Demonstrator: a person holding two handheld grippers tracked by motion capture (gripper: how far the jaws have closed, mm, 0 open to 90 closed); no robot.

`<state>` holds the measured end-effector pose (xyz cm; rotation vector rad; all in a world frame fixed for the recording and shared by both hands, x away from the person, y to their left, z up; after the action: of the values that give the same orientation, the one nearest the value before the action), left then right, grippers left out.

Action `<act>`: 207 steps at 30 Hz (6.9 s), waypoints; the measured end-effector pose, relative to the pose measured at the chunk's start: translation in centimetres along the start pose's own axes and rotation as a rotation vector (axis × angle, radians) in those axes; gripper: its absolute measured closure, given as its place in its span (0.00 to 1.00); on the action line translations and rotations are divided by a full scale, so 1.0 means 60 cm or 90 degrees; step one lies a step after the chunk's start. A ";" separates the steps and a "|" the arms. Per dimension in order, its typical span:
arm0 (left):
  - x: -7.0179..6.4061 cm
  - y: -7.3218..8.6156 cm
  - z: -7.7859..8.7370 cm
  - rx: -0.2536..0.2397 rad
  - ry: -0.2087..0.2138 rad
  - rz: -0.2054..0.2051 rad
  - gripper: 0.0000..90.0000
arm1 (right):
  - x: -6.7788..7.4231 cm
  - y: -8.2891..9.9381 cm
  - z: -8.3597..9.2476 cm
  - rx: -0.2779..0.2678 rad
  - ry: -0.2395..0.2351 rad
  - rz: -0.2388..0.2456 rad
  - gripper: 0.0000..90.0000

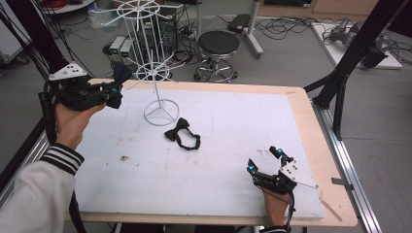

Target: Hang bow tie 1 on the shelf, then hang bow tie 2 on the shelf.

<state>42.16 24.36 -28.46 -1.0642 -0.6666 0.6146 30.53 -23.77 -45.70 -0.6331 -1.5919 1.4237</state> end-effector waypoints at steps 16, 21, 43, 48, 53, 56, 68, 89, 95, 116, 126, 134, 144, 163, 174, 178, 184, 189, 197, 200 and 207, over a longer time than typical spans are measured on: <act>-0.013 -0.022 -0.021 0.002 0.011 -0.018 0.83 | -0.001 -0.001 0.000 -0.003 -0.001 0.003 0.10; -0.018 -0.025 -0.027 0.005 0.013 -0.019 0.83 | 0.000 0.000 0.000 -0.002 -0.001 -0.001 0.10; -0.044 -0.036 -0.065 0.031 0.030 -0.037 0.83 | -0.001 -0.001 0.000 -0.003 -0.001 0.001 0.10; -0.047 -0.033 -0.073 0.041 0.032 -0.037 0.83 | -0.001 0.000 0.000 -0.002 0.000 -0.001 0.10; -0.047 -0.033 -0.074 0.039 0.031 -0.032 0.83 | -0.001 0.000 0.000 -0.004 -0.002 -0.002 0.10; -0.048 -0.034 -0.072 0.036 0.032 -0.031 0.83 | -0.001 0.000 0.001 -0.003 -0.001 -0.001 0.10; -0.043 -0.036 -0.066 0.023 0.027 -0.016 0.67 | -0.001 -0.001 0.000 -0.003 0.000 0.002 0.10; -0.065 -0.018 -0.016 -0.104 0.065 -0.067 0.18 | -0.002 -0.001 0.000 0.000 0.004 -0.005 0.10; -0.087 0.002 0.002 -0.129 0.088 -0.089 0.18 | -0.003 -0.001 -0.001 0.001 0.004 -0.005 0.10; -0.117 0.105 0.031 -0.188 0.074 -0.062 0.18 | -0.002 -0.001 0.000 -0.005 0.003 -0.002 0.10; -0.119 0.135 0.035 -0.193 0.061 -0.052 0.18 | -0.001 0.000 0.001 -0.003 0.003 -0.001 0.10; -0.122 0.144 0.037 -0.185 0.056 -0.053 0.18 | -0.001 -0.001 0.000 -0.006 0.001 0.006 0.10; -0.119 0.143 0.037 -0.176 0.054 -0.060 0.18 | 0.000 0.000 0.000 -0.002 0.001 0.002 0.10; -0.153 0.118 -0.011 -0.106 0.074 -0.097 0.18 | -0.002 -0.001 -0.001 -0.006 0.002 0.006 0.10; -0.172 0.099 -0.052 -0.054 0.088 -0.108 0.18 | -0.002 -0.001 0.000 -0.006 0.002 0.000 0.10; -0.177 0.093 -0.065 -0.036 0.080 -0.112 0.18 | -0.002 -0.001 0.000 -0.006 0.001 -0.002 0.10; -0.185 0.088 -0.086 -0.011 0.088 -0.118 0.18 | -0.002 -0.001 0.000 -0.004 0.002 -0.006 0.10; -0.196 0.085 -0.106 0.006 0.101 -0.128 0.19 | -0.002 -0.001 0.001 -0.004 0.002 -0.006 0.10; -0.203 0.087 -0.136 0.054 0.105 -0.141 0.19 | -0.003 -0.001 0.001 -0.006 0.003 -0.003 0.10; -0.203 0.086 -0.144 0.072 0.107 -0.144 0.19 | -0.002 -0.001 0.001 -0.007 0.002 -0.004 0.10; -0.201 0.083 -0.158 0.094 0.102 -0.150 0.19 | -0.003 -0.001 0.001 -0.007 0.002 -0.005 0.10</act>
<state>40.72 11.84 -38.52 -0.8722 -0.5869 0.3642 30.58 -23.96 -45.66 -0.6356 -1.5996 1.4083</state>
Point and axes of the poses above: each handheld gripper's, and its own axes: z roughly backward along the jaws, y roughly out of its underside, x roughly to its left, the point moved 6 cm from there along -z, roughly forward along the jaws, and after that the axes turned 14 degrees about -z, right-handed, at the moved point
